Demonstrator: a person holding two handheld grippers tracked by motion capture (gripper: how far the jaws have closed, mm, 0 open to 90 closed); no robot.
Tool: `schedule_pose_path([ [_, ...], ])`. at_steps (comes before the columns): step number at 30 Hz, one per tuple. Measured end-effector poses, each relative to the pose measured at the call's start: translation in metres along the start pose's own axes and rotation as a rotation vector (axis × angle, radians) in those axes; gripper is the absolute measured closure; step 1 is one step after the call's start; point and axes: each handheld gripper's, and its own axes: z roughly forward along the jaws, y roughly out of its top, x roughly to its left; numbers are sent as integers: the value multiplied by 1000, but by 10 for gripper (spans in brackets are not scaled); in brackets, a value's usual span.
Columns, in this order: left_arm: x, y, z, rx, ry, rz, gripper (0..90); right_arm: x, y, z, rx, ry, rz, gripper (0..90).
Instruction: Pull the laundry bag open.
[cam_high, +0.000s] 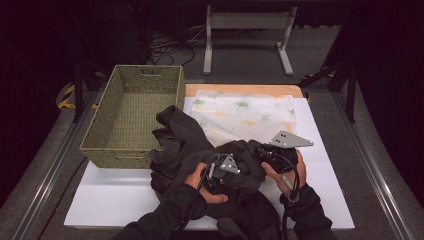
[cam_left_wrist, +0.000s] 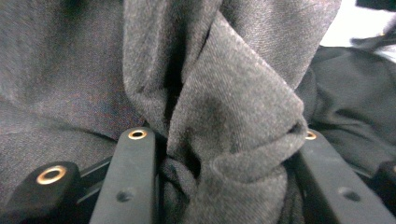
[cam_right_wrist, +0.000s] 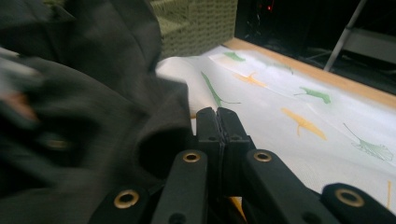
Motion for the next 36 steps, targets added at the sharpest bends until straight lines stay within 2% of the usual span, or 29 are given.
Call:
schedule_pose_path([
  [1,3,3,2,7,6,-21,607,1,2,-3,-10,1,1,895],
  [3,6,6,3,14,17,-22,606,2,4,-7,-20,2,-2,895],
  [4,10,8,5,1,20,-60,602,4,6,-10,-29,9,-4,896],
  [6,19,10,7,-3,25,-99,596,8,11,-16,-50,23,-14,896],
  [7,22,10,7,-20,27,-135,591,10,13,-19,-55,30,-21,897],
  [11,35,13,9,-61,116,-208,556,18,17,-23,-64,58,-39,897],
  [13,41,14,8,-114,145,-266,530,21,18,-23,-55,70,-52,897],
  [15,47,15,7,-151,209,-291,494,25,17,-21,-41,88,-63,897],
  [17,53,16,3,-205,250,-334,440,27,13,-17,-10,95,-79,897],
  [19,56,14,-2,-267,228,-359,383,26,7,-12,29,98,-85,897],
  [20,55,12,-4,-274,213,-348,358,25,4,-11,42,93,-88,897],
  [21,54,11,-6,-284,195,-318,304,22,0,-9,56,92,-82,897],
  [24,44,5,-16,-253,204,-217,250,15,-6,-8,76,77,-68,897],
  [25,41,2,-20,-254,191,-183,224,13,-7,-8,77,78,-55,897],
  [26,34,-2,-26,-254,195,-131,203,12,-8,-8,76,75,-56,898],
  [27,28,-5,-32,-234,209,-85,190,11,-9,-8,83,69,-56,897],
  [29,18,-15,-45,-230,177,3,154,11,-9,-8,83,67,-55,897],
  [30,12,-20,-50,-216,174,52,150,12,-9,-8,84,66,-56,898],
  [31,12,-20,-50,-216,174,52,142,12,-9,-8,84,66,-56,898],
  [32,1,-29,-53,-208,134,108,139,13,-9,-7,87,69,-53,897],
  [33,-4,-31,-51,-186,129,141,128,13,-9,-7,91,71,-54,897],
  [34,-10,-32,-46,-158,145,178,114,13,-9,-6,92,73,-57,897],
  [35,-10,-32,-46,-158,145,178,112,13,-9,-6,95,79,-55,897],
  [36,-14,-32,-41,-136,156,206,112,13,-9,-6,95,79,-55,897],
])
